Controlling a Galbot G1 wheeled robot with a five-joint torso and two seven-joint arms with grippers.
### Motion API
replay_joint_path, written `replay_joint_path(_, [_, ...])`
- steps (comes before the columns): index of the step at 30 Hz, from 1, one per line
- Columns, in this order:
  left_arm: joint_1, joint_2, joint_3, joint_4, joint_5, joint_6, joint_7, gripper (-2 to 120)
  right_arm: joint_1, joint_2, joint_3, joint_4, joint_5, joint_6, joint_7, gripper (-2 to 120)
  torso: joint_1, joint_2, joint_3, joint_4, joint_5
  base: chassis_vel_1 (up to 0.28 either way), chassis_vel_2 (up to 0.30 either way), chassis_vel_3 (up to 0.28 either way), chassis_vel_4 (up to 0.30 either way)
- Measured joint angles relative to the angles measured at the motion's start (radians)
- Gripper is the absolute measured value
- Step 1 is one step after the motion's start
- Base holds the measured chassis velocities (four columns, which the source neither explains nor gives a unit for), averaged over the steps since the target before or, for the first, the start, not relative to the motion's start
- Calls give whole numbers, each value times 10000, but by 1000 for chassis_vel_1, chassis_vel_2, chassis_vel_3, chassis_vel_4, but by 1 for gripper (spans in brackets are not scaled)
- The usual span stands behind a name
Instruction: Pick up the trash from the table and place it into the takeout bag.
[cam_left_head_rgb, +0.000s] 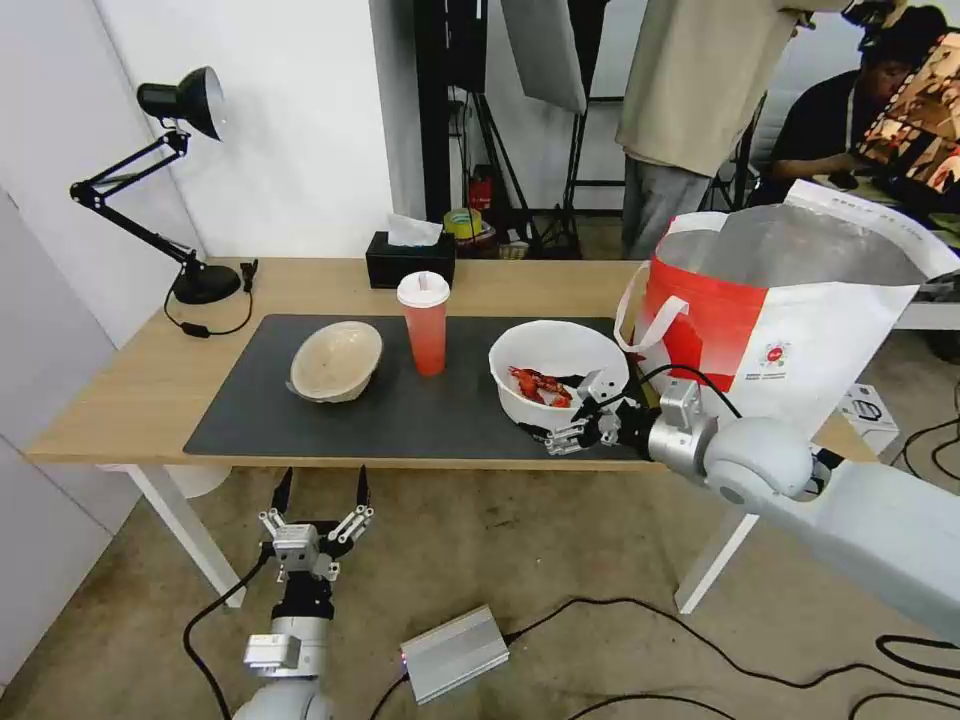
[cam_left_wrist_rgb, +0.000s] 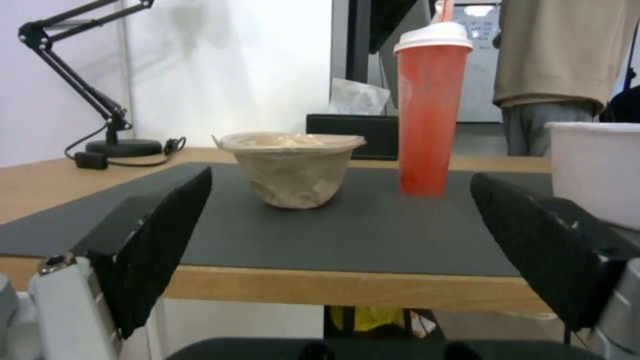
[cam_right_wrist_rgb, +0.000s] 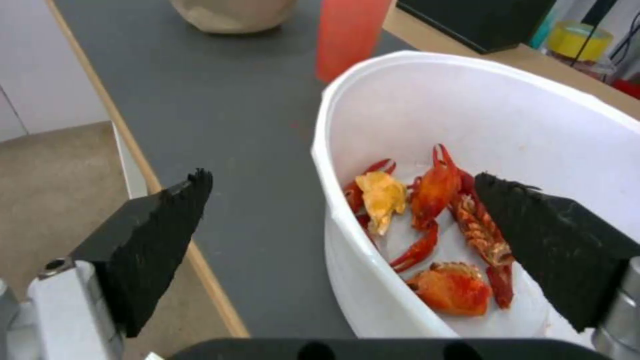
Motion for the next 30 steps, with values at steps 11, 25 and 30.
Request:
replay_joint_path(11, [-9,13,-6,77,-23,-92,3,100,-45,72,-20,-256,-200,1,16,100,-1,0,-1,-1,0,0,0,0,0])
replay_joint_path(25, [4,-6,3,110,-34,-140,19,100,-10,323,-122,-632,-414,-7,107,100,-1,1,0,-1,0,0,0,0,0])
replay_joint_path(30, [-31,-2,-1,135,-47,-140,24,100,50,421,-194,-755,-437,-55,131,91,-1,0,-1,0,-1,0,0,0,0])
